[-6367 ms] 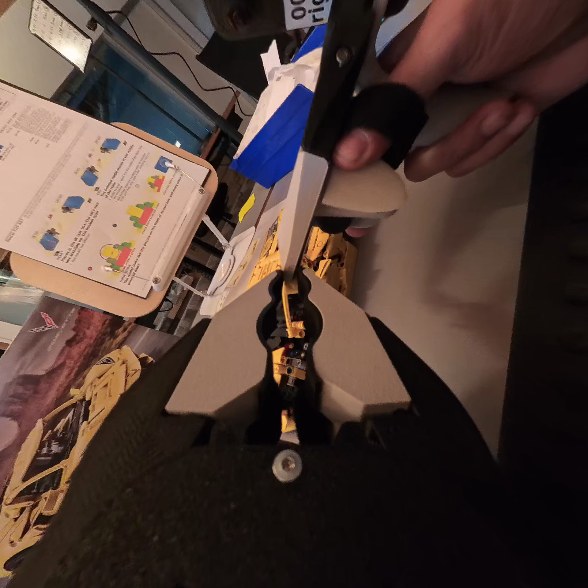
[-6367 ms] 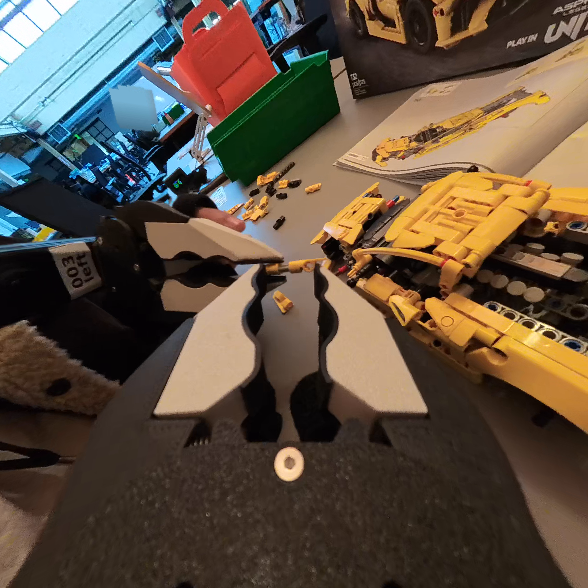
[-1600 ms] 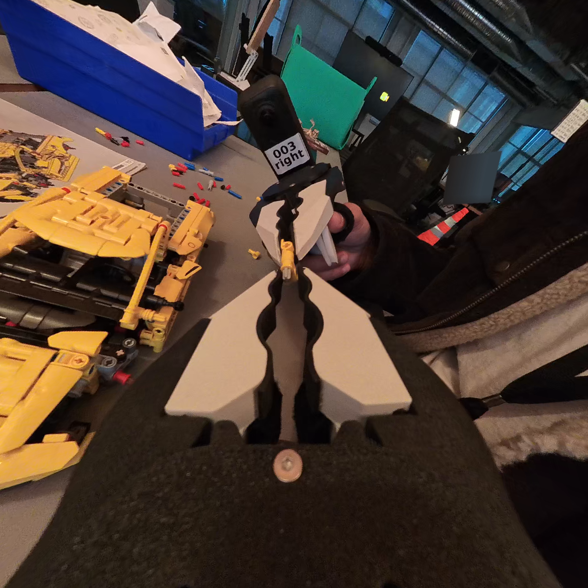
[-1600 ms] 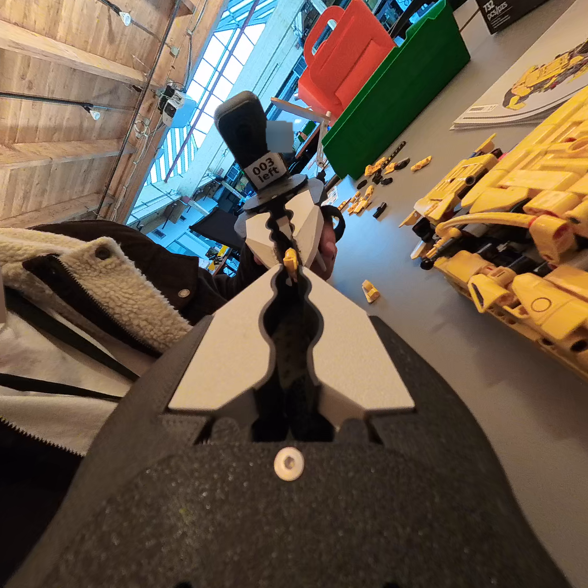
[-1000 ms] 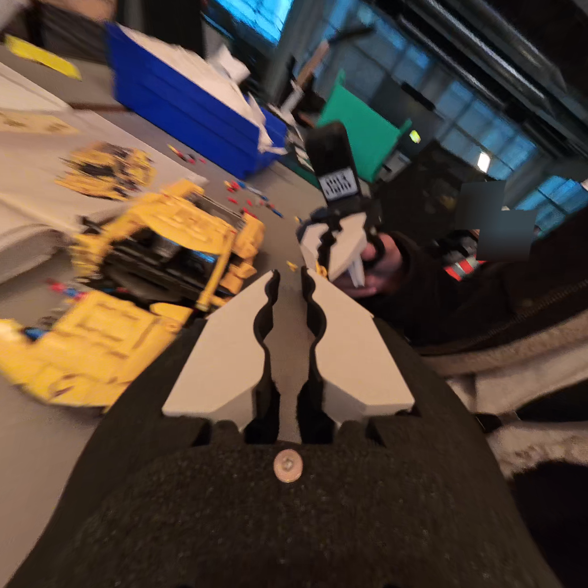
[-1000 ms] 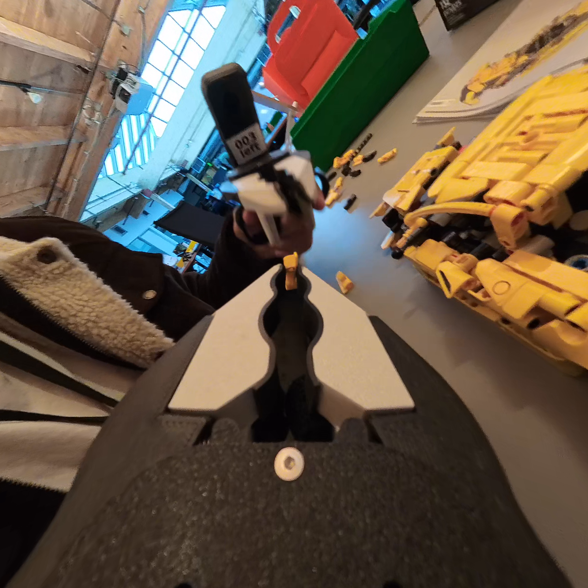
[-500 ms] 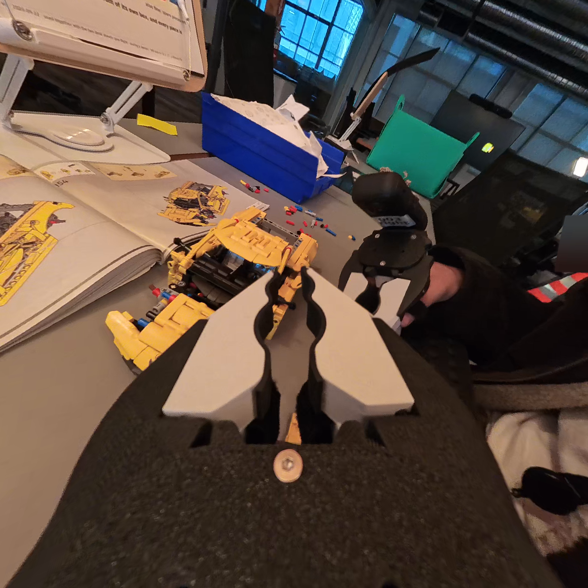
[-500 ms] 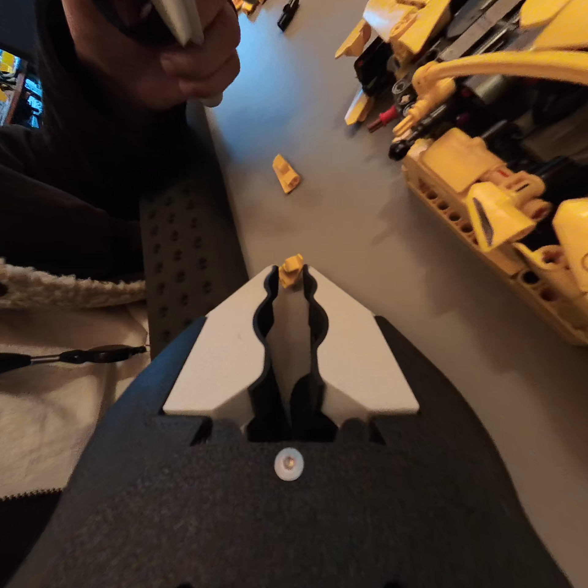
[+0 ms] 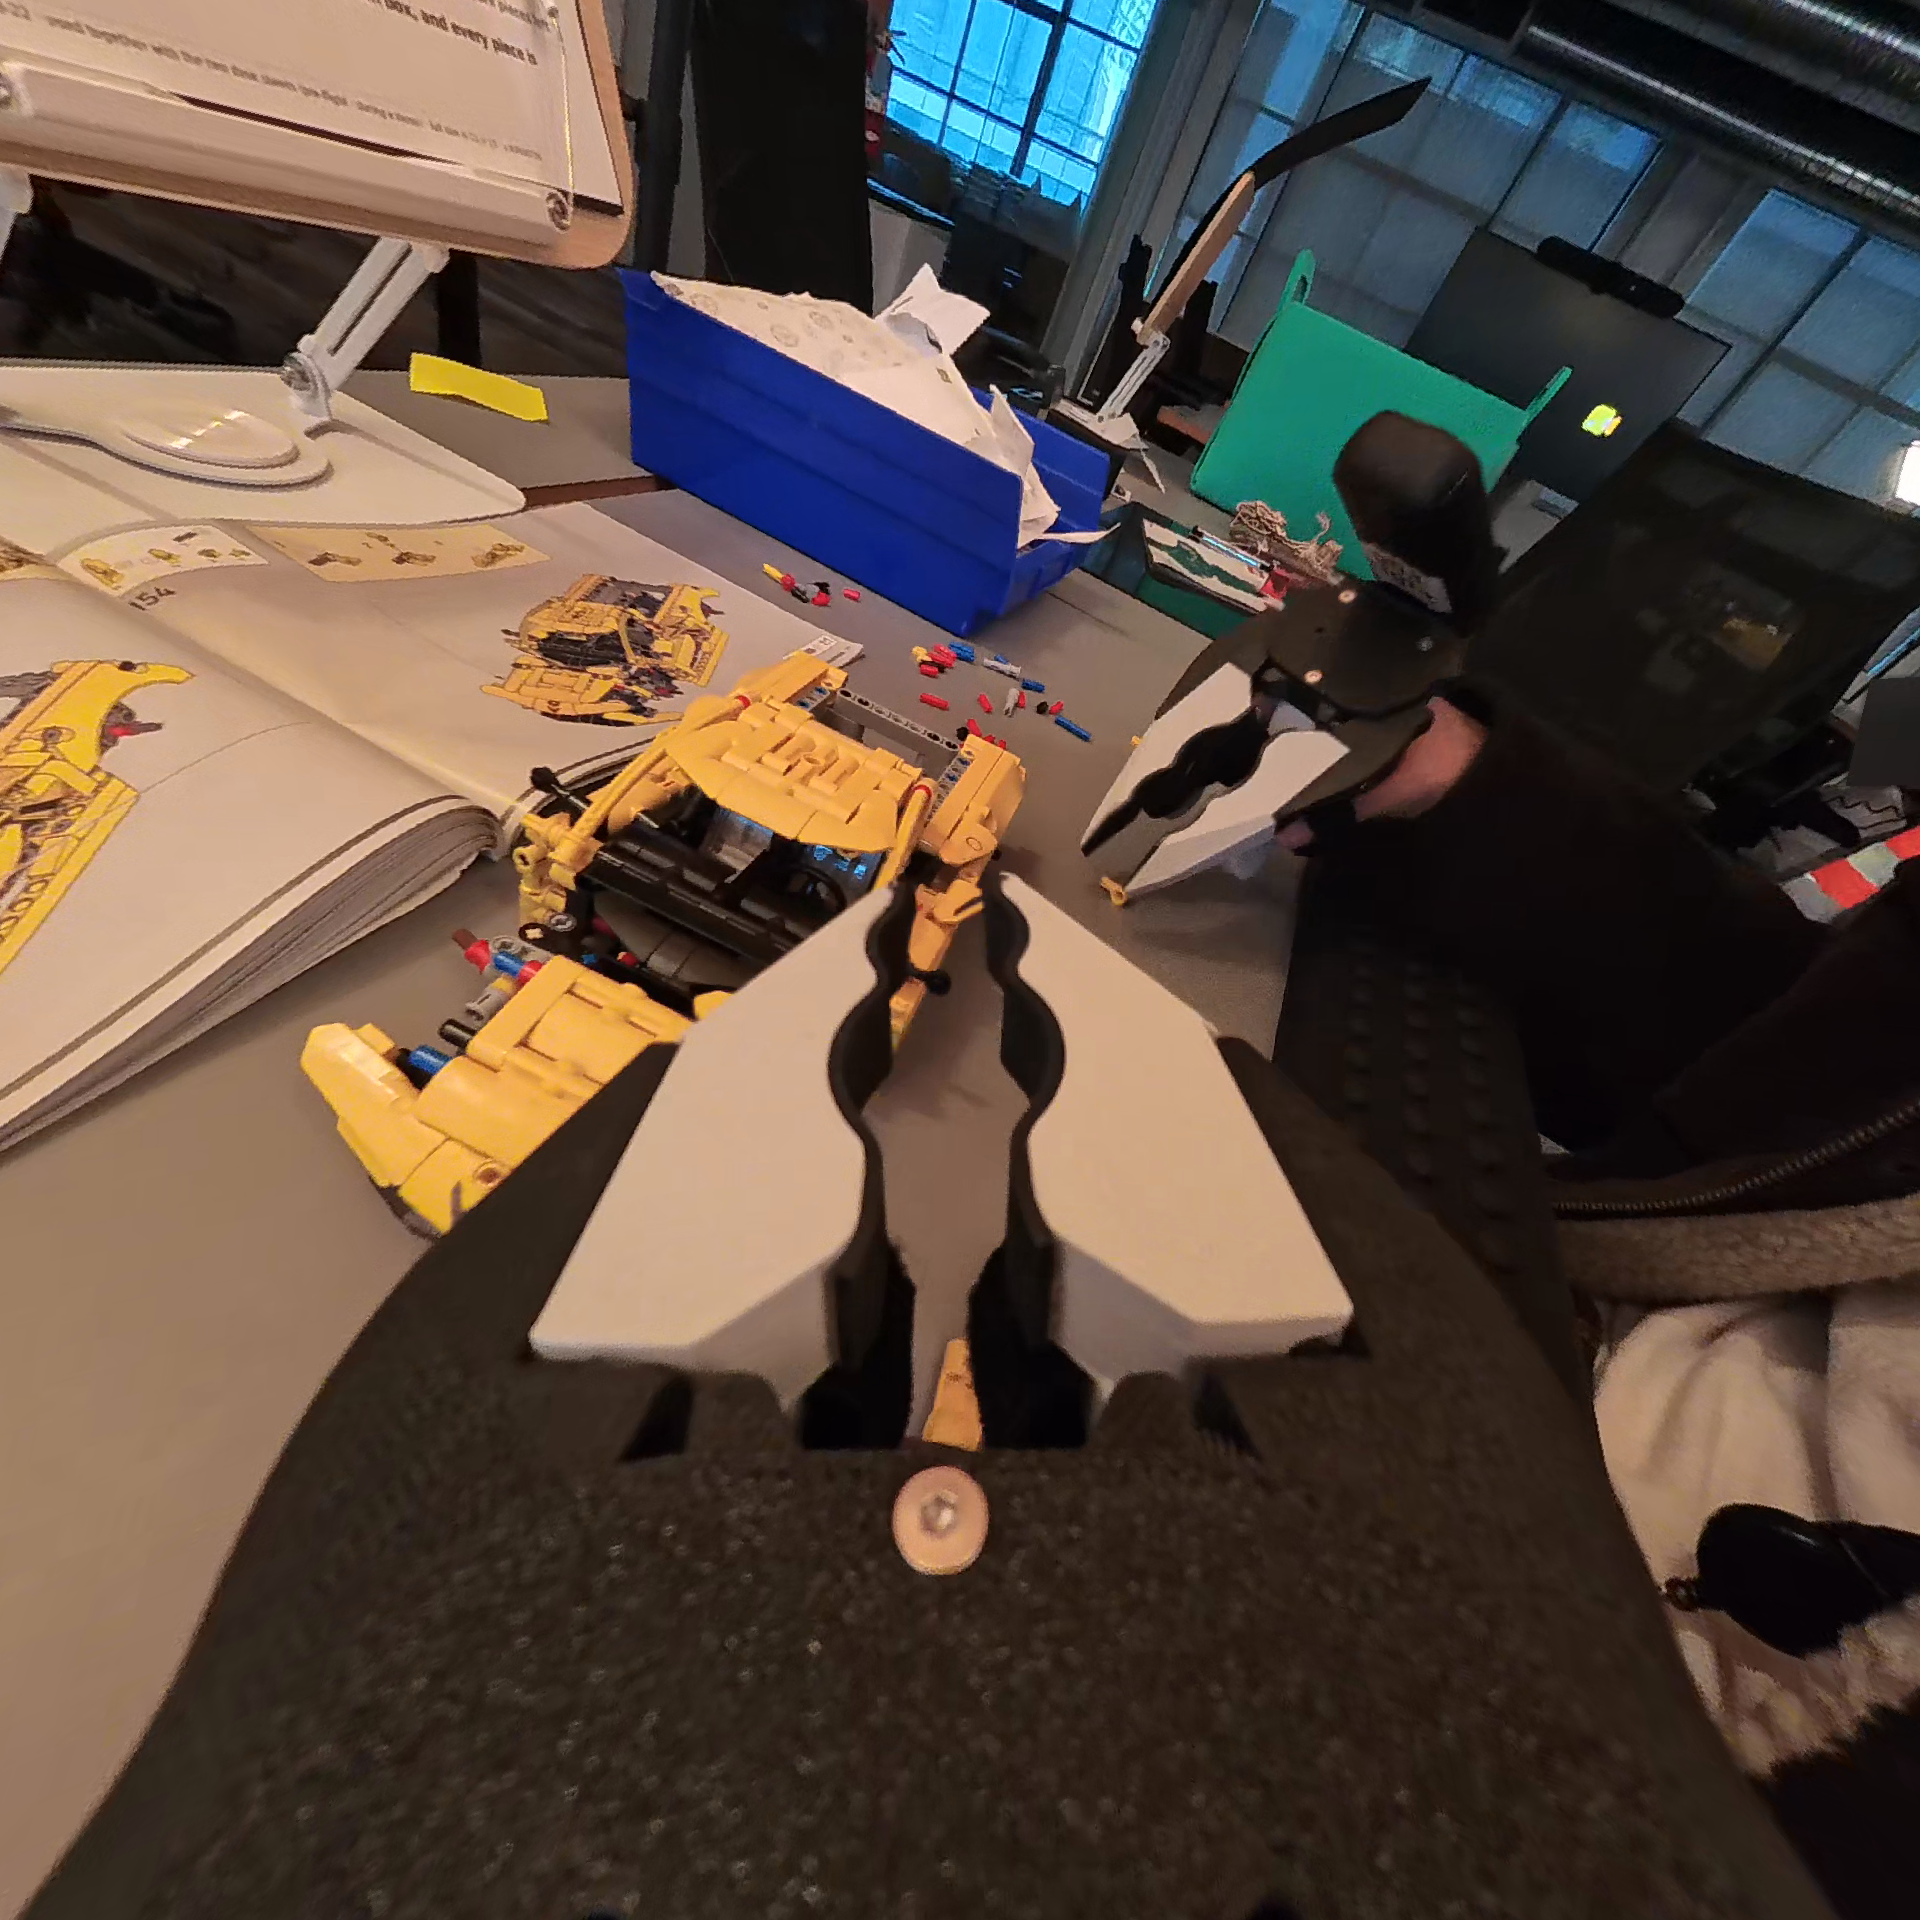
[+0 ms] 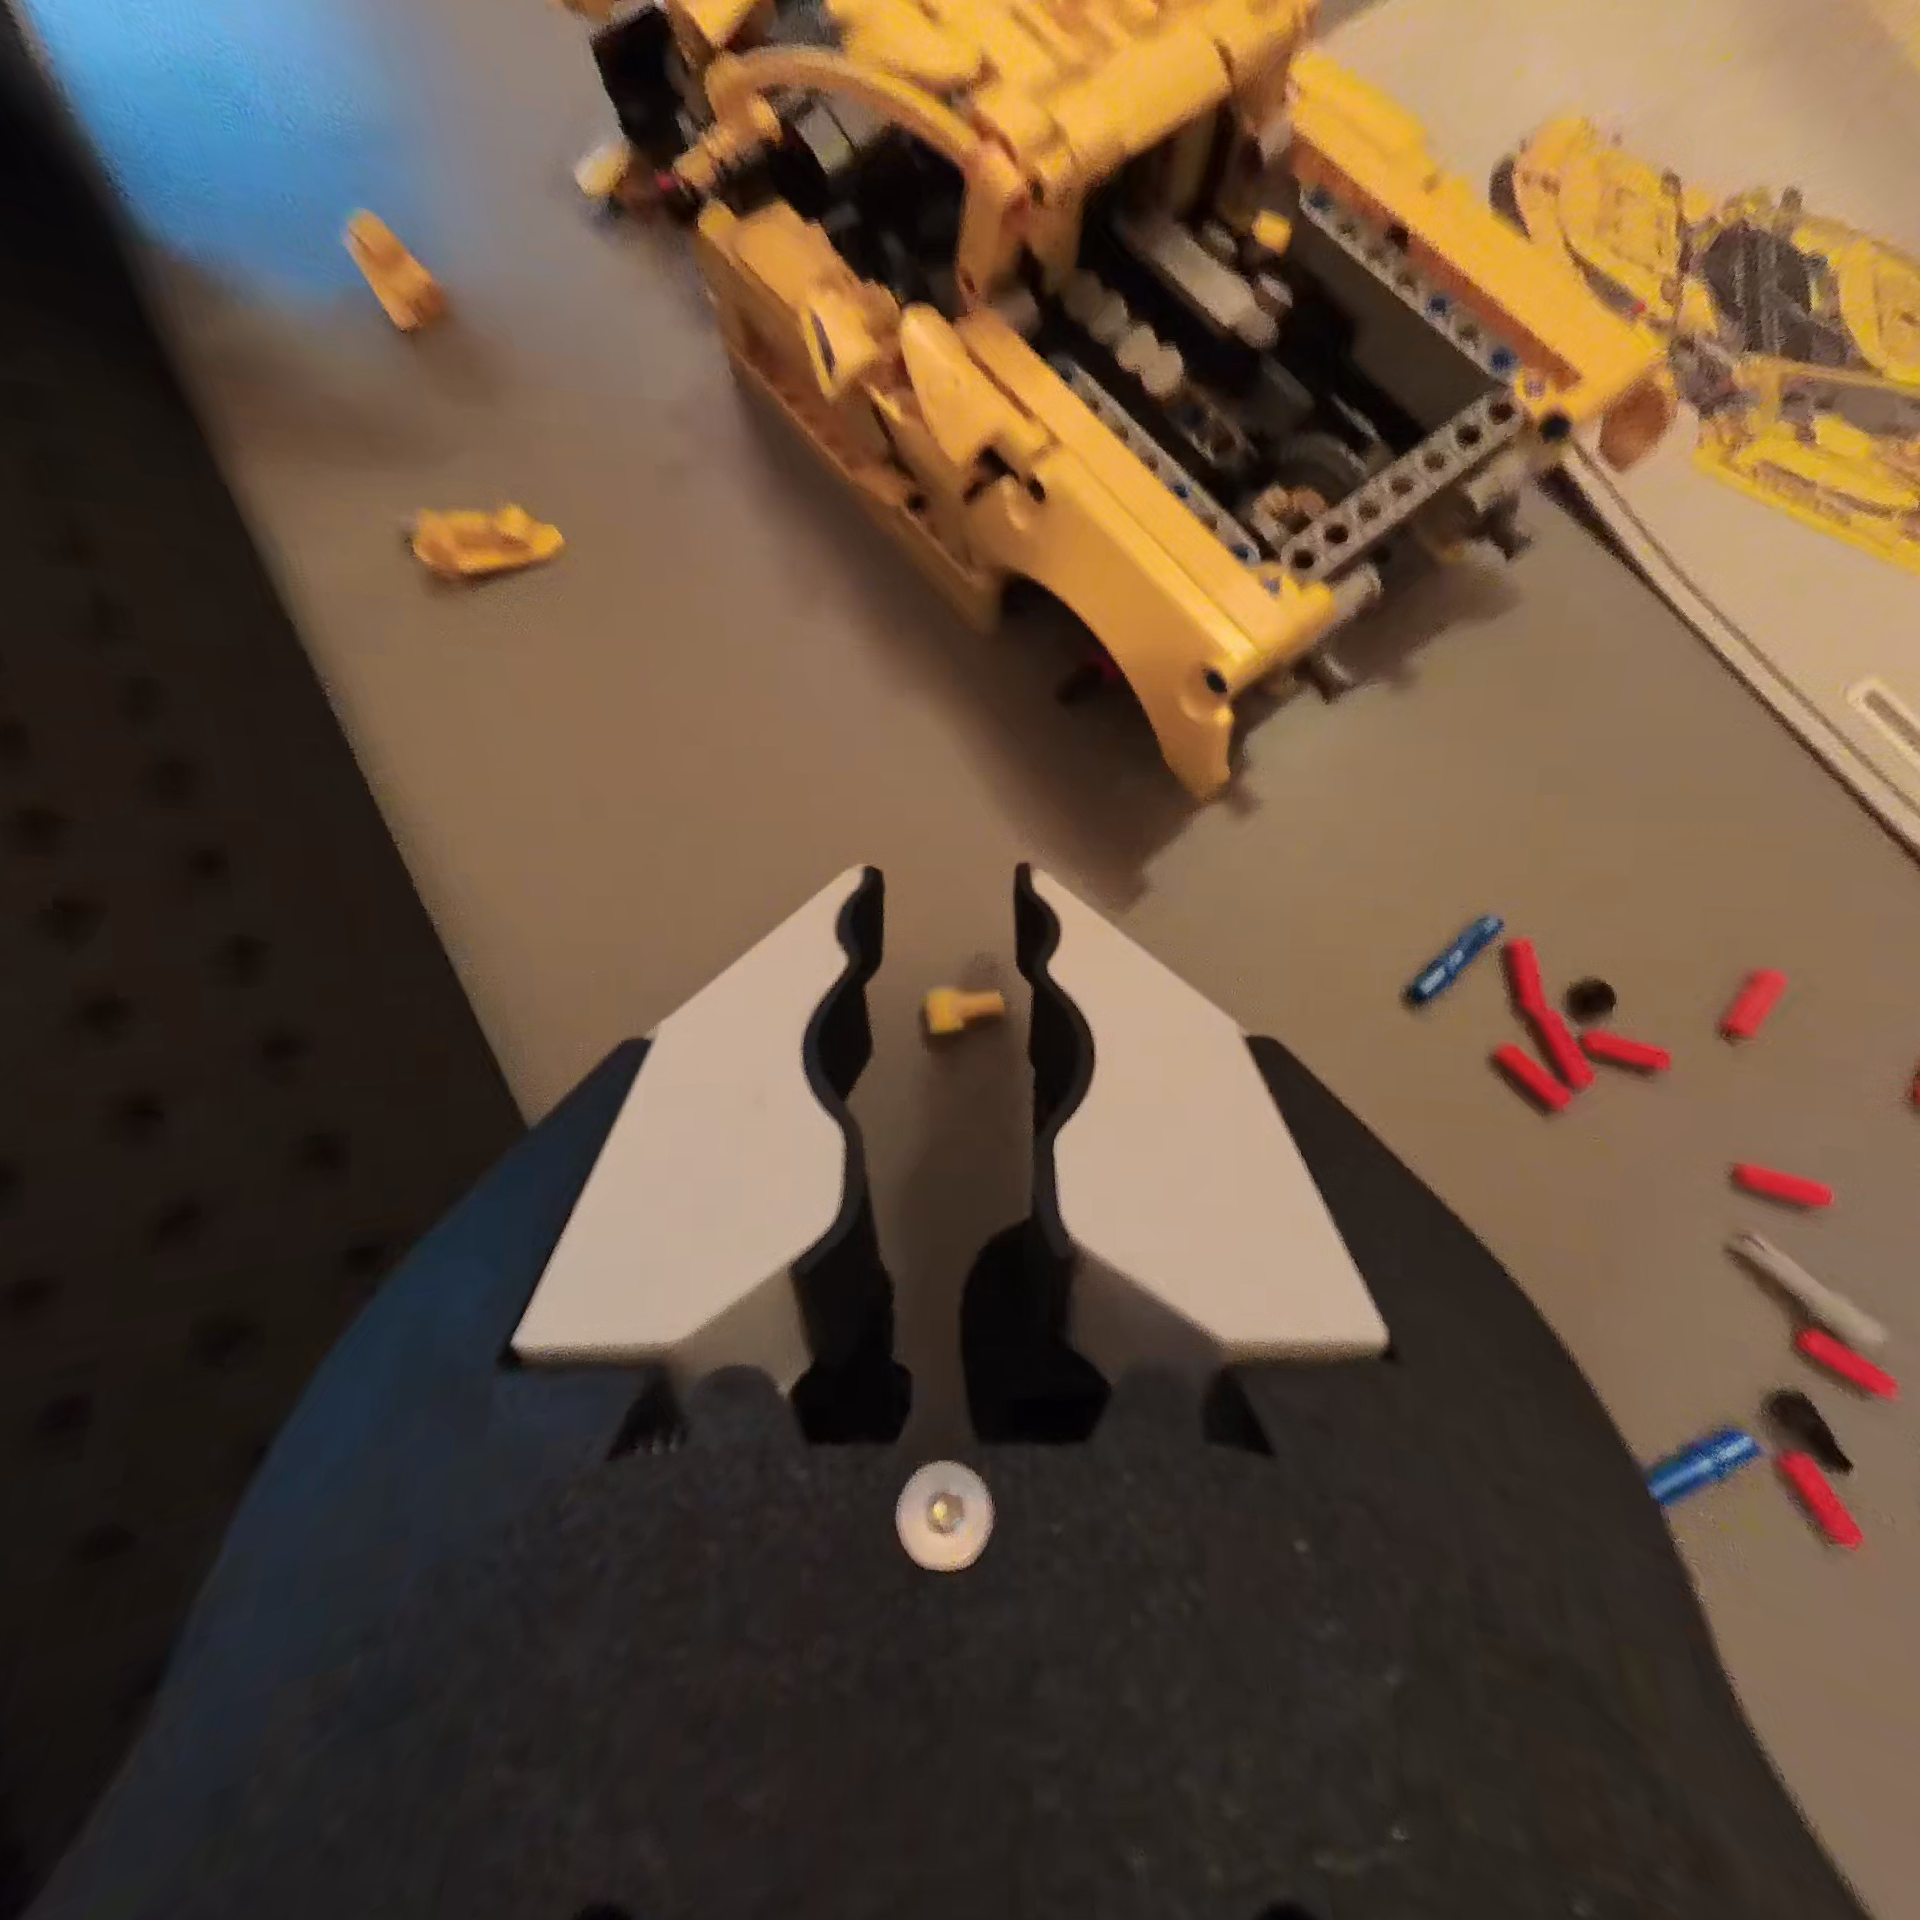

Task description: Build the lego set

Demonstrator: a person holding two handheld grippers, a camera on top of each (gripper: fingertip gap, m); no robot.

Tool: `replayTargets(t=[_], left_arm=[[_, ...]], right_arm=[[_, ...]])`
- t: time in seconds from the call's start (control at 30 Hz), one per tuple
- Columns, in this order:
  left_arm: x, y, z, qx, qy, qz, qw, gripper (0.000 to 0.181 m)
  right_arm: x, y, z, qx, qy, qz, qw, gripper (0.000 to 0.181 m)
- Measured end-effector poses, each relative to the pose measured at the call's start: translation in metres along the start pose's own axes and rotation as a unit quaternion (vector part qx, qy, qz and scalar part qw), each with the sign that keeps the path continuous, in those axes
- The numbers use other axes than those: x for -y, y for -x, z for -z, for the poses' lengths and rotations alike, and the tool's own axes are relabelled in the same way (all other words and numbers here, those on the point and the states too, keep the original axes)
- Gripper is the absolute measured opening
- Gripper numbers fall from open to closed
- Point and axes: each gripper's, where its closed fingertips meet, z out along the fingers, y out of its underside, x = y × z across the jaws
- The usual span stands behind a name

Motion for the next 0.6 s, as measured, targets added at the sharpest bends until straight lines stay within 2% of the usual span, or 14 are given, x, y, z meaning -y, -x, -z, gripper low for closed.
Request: replayTargets(t=[0.1,0.2,0.3,0.6], left_arm=[[-0.004,-0.003,-0.003,0.001,0.008,-0.015,1.000,0.013],[-0.007,-0.003,-0.005,0.004,0.016,-0.027,1.000,0.013],[-0.008,-0.006,-0.007,-0.004,0.021,-0.027,0.999,0.013],[-0.010,-0.009,-0.008,-0.005,0.025,-0.034,0.999,0.013]], right_arm=[[-0.019,-0.010,0.010,-0.014,0.032,0.009,0.999,0.027],[-0.026,-0.009,0.018,0.005,0.025,0.010,1.000,0.025],[-0.023,-0.003,0.015,0.032,0.006,0.011,0.999,0.025],[-0.031,0.006,0.007,0.050,0.046,0.000,0.998,0.024]])
